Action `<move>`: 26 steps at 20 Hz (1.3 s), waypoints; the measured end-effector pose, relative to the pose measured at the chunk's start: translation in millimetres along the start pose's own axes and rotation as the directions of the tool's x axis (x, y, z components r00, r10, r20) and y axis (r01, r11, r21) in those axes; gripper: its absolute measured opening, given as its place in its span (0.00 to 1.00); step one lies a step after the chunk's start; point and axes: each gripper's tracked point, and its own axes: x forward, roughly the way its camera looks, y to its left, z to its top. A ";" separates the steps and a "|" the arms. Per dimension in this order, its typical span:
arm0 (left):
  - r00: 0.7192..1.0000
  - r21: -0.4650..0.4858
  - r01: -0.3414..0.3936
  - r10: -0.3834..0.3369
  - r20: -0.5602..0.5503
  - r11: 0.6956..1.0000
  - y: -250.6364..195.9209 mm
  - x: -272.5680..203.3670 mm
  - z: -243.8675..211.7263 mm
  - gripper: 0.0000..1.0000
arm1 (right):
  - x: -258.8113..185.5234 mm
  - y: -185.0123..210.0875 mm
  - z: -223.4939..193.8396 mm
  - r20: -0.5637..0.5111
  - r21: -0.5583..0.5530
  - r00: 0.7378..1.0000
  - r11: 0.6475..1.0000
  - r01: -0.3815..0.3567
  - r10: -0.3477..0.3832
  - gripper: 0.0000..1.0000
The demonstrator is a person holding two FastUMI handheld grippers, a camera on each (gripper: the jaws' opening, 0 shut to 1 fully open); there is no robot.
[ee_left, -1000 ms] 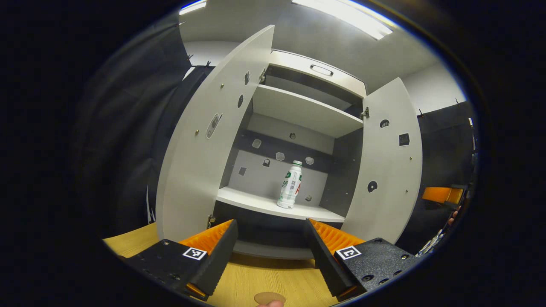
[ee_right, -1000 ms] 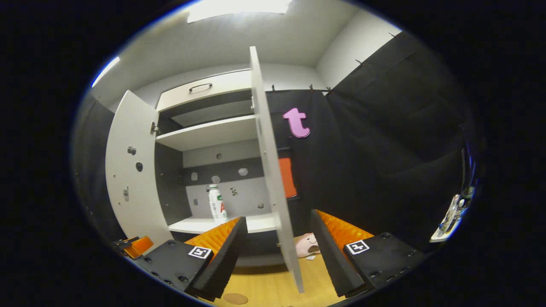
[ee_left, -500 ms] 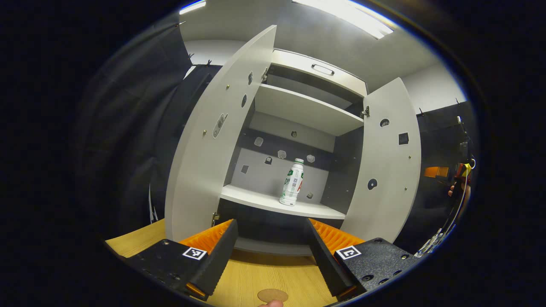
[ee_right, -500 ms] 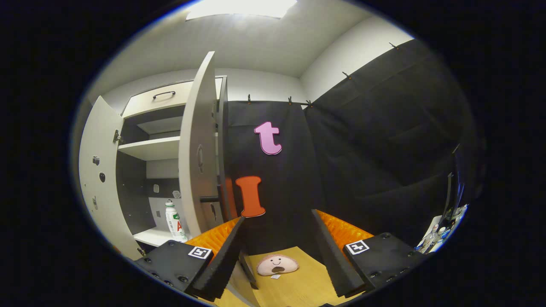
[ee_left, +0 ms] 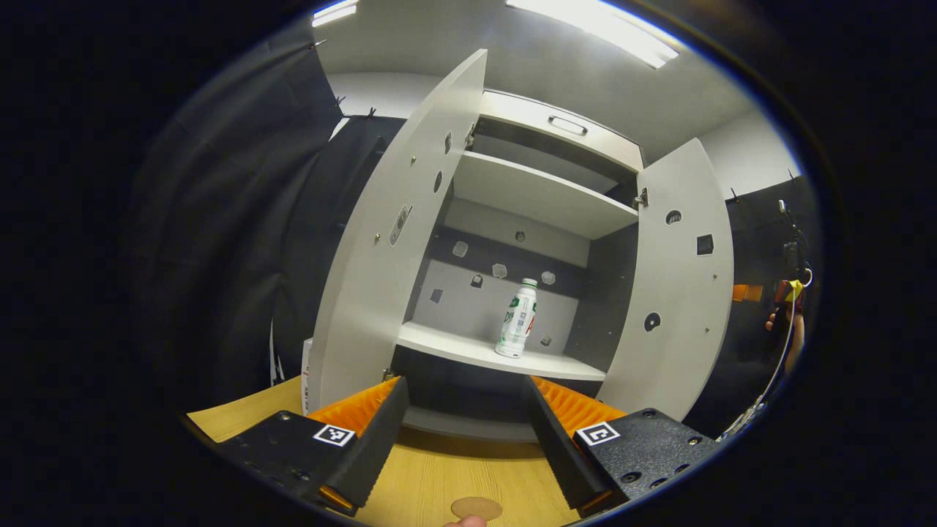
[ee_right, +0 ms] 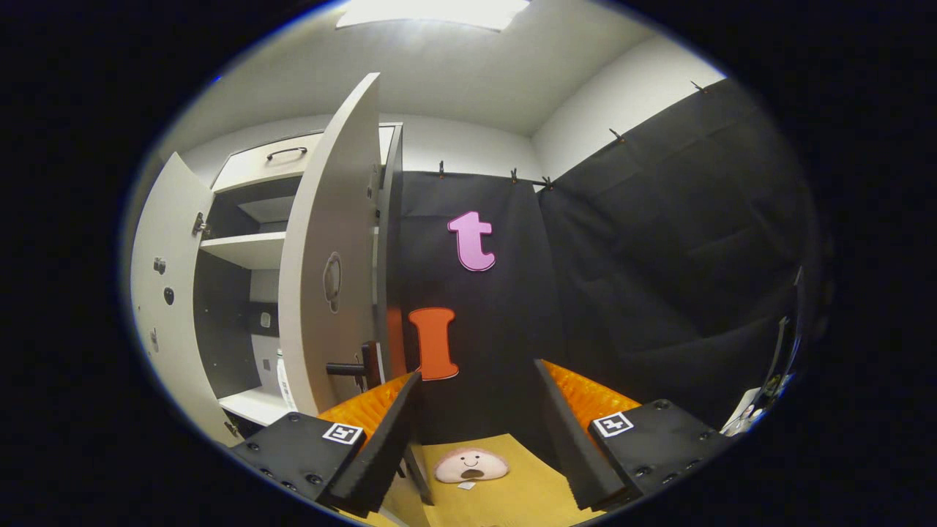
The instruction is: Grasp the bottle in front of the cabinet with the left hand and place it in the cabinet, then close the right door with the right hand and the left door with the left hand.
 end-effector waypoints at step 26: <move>0.999 -0.012 -0.033 0.033 0.016 0.999 12.0 0.2 6.8 0.95 | -10.0 134.2 -21.8 -0.053 0.064 0.951 0.951 -0.301 0.305 1.00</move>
